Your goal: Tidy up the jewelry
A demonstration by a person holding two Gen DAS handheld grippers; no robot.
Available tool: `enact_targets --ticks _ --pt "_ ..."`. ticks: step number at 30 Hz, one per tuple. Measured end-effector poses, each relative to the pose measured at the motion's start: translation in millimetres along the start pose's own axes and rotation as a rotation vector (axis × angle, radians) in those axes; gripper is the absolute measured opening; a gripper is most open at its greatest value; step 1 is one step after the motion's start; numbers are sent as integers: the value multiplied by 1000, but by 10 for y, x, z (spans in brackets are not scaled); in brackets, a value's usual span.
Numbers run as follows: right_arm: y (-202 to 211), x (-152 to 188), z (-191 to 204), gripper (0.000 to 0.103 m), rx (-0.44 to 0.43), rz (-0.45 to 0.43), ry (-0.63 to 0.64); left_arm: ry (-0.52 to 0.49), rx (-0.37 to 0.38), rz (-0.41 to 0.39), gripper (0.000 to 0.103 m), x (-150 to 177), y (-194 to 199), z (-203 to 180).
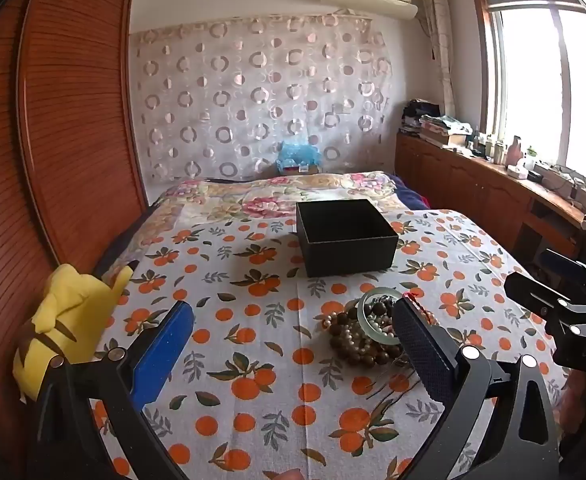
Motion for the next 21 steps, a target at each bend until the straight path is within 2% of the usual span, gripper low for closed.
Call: enact_targets --ticks 21 --pt "14 -1 -3 101 4 2 -4 8 -8 -19 97 -29 56 4"
Point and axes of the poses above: each gripper's, at about its wrist camera, not at the fingertips, and y roughly against the way its jaws point, z to its left, x to its underside, the point moved 4 cm from there along -y, roughly the way its jaws point, and after that the axes turned 4 degrees about -x, right-handed, at the moved point
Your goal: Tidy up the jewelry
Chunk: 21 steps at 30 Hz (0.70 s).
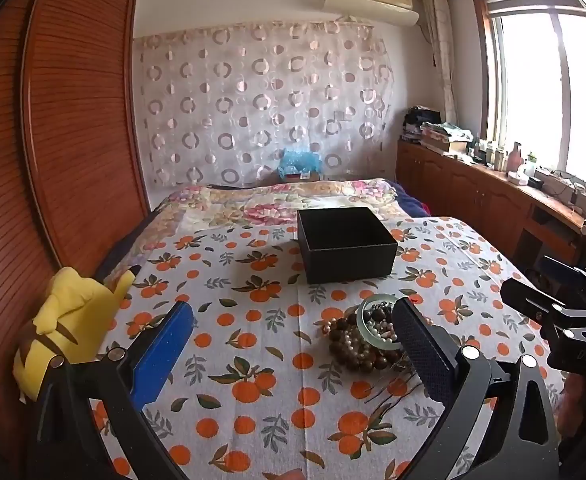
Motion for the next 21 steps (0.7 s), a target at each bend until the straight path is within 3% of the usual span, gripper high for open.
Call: enact_targets --ticks 21 --pt "-21 2 0 101 -4 3 -1 -1 0 -8 97 6 0 6"
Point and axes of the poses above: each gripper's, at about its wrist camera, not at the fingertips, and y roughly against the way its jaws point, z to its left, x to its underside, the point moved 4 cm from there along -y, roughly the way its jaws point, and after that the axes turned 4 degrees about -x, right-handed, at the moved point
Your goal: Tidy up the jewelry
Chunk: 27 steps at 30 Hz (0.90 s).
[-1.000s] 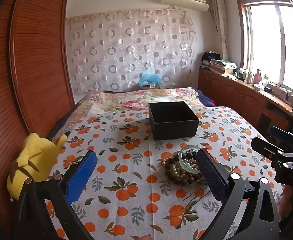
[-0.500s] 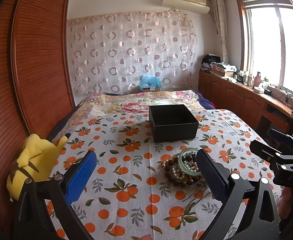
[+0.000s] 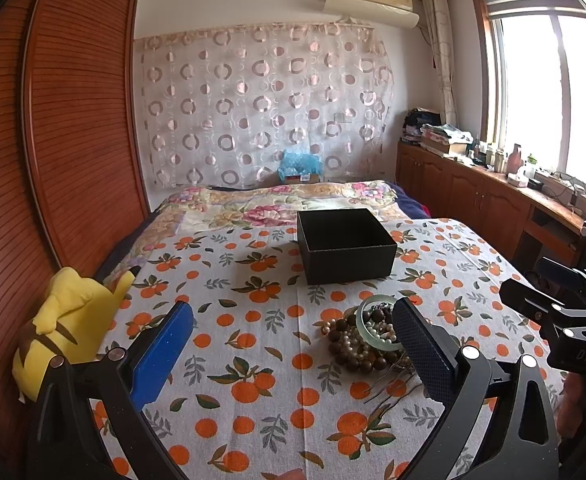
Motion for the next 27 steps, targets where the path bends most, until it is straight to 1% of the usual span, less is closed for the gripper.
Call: enact_targets --ticks 27 --pt "7 -3 5 101 -1 -3 -2 1 1 -5 97 9 5 4"
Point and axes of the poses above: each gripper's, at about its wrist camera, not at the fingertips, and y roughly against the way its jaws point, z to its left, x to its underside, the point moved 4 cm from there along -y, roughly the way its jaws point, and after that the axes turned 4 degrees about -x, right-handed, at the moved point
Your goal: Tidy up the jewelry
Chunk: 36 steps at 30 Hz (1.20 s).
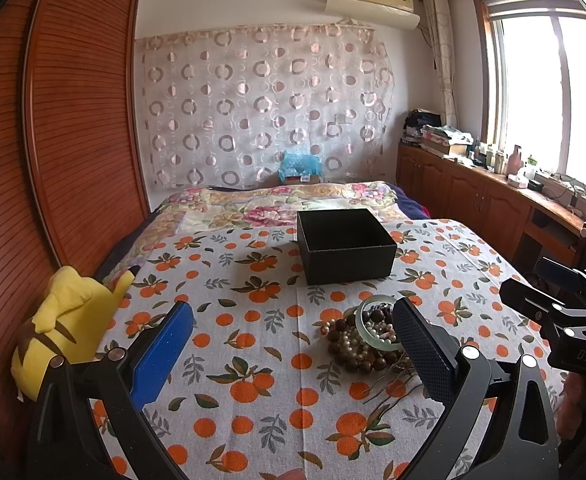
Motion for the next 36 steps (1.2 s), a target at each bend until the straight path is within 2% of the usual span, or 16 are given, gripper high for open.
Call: enact_targets --ticks 21,28,32,36 --pt "20 -18 28 101 0 0 0 1 1 2 97 -50 45 -4" --pt "-76 58 72 101 -27 40 10 -3 14 35 97 4 -20 18" --pt "-203 180 53 96 -59 82 21 -8 28 68 97 143 -176 24" --pt "-343 319 84 86 -88 141 45 -17 39 97 97 233 -270 30"
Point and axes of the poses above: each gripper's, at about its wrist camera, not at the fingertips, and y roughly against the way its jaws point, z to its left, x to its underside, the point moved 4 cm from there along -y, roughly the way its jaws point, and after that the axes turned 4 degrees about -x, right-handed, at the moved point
